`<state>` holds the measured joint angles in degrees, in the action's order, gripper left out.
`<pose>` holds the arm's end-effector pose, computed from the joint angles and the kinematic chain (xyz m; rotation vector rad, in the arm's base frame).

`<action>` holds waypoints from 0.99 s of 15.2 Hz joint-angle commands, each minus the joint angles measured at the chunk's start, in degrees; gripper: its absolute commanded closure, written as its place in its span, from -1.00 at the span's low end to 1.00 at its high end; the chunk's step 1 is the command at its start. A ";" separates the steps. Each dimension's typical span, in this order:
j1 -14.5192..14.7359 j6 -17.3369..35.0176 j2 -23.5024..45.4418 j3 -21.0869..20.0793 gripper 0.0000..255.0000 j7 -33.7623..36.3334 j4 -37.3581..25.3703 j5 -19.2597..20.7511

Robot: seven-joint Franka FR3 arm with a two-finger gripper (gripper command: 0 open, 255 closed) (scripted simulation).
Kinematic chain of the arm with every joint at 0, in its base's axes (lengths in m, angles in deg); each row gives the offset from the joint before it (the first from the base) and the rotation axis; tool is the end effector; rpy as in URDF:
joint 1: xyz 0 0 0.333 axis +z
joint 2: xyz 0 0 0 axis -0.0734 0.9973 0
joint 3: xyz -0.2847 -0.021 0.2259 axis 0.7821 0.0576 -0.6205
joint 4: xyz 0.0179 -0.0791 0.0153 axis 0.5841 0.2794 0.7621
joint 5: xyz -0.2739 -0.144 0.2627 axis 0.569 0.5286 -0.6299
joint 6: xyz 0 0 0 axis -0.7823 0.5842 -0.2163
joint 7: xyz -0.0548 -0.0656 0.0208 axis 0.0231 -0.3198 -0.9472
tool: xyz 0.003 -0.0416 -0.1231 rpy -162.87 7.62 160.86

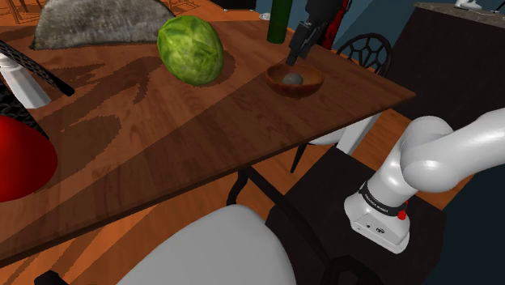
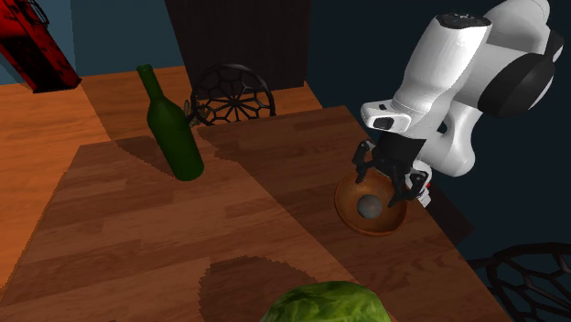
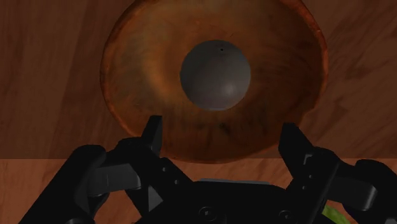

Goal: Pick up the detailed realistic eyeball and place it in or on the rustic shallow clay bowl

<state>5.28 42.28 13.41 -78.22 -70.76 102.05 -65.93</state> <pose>0.3467 0.0786 0.6179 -3.0564 -0.2481 -0.3237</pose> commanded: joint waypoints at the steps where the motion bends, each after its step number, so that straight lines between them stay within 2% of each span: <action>1: 0.00 0.00 0.00 0.00 -1.00 0.00 0.00 0.00; 4: 0.00 0.00 0.00 0.00 -1.00 0.00 0.00 0.00; 8: -0.08 -7.31 -0.06 0.32 -1.00 0.07 -7.24 0.21; 15: -0.08 -7.31 -0.06 0.32 -1.00 0.07 -7.24 0.21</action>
<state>5.20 34.99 13.36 -77.91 -70.69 94.82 -65.72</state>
